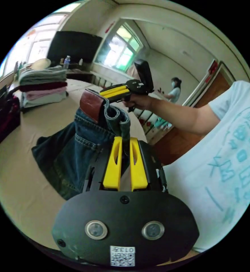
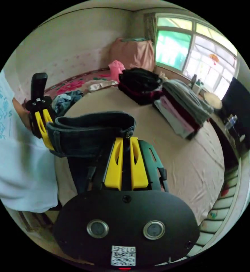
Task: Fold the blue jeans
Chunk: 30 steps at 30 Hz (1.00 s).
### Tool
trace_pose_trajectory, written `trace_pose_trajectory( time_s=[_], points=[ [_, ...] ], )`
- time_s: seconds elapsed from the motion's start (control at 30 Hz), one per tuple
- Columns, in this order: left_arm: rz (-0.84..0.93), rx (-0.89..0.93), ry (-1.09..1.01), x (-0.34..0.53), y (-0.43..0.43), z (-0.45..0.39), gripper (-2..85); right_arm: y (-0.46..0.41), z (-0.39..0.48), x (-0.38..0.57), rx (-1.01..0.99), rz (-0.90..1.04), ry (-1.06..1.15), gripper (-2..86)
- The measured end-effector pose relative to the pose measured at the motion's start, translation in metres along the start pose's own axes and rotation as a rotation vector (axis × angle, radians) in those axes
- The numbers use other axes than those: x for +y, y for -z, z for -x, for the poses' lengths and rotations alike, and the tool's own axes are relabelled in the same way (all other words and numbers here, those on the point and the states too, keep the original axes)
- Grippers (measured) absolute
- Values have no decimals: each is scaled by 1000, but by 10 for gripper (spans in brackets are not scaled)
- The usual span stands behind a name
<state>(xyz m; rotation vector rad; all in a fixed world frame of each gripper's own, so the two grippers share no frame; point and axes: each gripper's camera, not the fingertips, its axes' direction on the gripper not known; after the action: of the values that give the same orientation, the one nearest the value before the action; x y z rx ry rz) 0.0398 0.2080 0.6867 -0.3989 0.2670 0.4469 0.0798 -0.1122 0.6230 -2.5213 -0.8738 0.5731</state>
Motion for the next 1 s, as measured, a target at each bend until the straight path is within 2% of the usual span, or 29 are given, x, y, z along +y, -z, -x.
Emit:
trace_pose_trajectory(
  time_s=[0.17,0.3,0.4,0.5,0.63,0.73,0.8,0.87,1.0],
  points=[
    [350,-34,-116,-69,-137,-18,61,-33,-41,116,-6,164,-327,60],
    [442,32,-166,-108,-174,-35,71,-10,-73,198,-174,88,-599,92],
    [423,126,-278,-147,-172,-61,71,19,-86,243,-210,-20,-739,118],
    [342,-77,-301,-179,-155,-65,68,25,-89,257,-284,-73,-767,135],
    [317,-305,-28,-204,-140,-6,72,4,-92,250,-293,1,-745,139],
    [325,-428,52,-213,-135,25,80,-16,-101,251,-307,51,-757,127],
    [381,-345,77,-217,-147,40,83,-27,-102,252,-285,88,-744,70],
    [402,-363,75,-226,-160,45,83,-31,-99,249,-302,112,-716,55],
    [378,-342,35,-254,-159,37,79,0,-83,237,-114,116,-528,38]
  ],
)
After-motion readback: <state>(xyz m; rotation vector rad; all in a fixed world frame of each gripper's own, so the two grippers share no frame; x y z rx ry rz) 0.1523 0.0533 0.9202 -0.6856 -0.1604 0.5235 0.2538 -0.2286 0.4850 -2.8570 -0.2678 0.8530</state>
